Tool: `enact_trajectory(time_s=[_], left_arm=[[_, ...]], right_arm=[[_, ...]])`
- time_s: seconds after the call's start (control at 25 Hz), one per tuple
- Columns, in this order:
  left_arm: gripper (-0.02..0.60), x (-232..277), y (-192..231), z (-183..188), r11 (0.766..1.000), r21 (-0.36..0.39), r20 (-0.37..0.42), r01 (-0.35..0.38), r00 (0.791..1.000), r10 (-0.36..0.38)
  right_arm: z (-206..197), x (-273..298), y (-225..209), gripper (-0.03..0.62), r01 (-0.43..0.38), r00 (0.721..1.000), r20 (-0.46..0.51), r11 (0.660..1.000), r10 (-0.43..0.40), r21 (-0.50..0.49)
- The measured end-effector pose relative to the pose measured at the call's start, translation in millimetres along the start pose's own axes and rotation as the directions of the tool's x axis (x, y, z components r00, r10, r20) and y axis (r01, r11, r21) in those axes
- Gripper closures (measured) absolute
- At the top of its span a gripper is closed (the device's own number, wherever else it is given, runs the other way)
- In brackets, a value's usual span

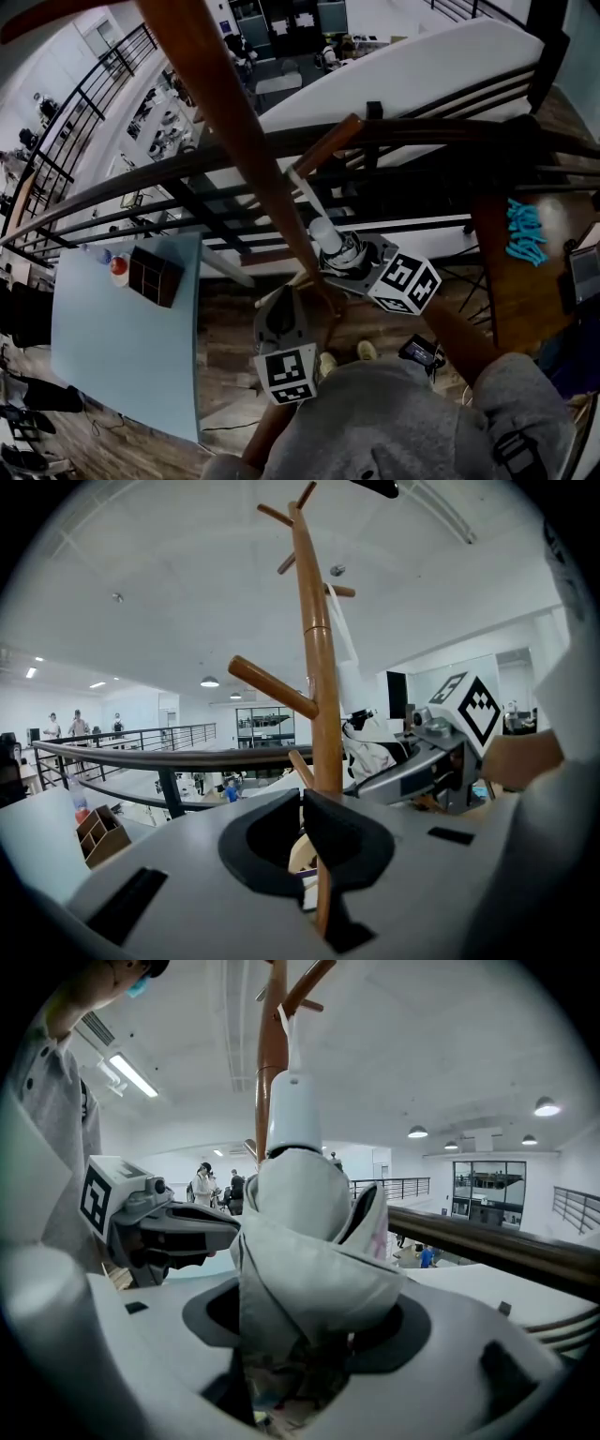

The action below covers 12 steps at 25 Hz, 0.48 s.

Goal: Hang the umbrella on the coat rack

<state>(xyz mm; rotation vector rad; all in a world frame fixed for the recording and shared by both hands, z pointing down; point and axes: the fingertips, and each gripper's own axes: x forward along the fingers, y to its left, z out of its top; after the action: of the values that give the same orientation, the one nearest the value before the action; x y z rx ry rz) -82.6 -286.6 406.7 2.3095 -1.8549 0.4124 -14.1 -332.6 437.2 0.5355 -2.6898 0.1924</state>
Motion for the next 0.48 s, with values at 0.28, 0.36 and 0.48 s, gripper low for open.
enact_trajectory(time_s=[0.28, 0.36, 0.48], left_arm=[[0.557, -5, 7, -13, 0.999, 0.004, 0.006, 0.037, 0.999, -0.037], [0.557, -6, 9, -17, 0.999, 0.005, 0.009, 0.048, 0.999, -0.048], [0.557, 0, 11, -12, 0.998, 0.011, 0.041, 0.065, 0.997, -0.066]], right_arm=[[4, 13, 9, 0.298, 0.073, 0.991, 0.103, 0.994, -0.081, 0.081], [3, 13, 10, 0.298, 0.105, 0.985, 0.125, 0.99, -0.116, 0.094], [7, 11, 1, 0.298, 0.145, 0.978, 0.139, 0.986, -0.155, 0.078]])
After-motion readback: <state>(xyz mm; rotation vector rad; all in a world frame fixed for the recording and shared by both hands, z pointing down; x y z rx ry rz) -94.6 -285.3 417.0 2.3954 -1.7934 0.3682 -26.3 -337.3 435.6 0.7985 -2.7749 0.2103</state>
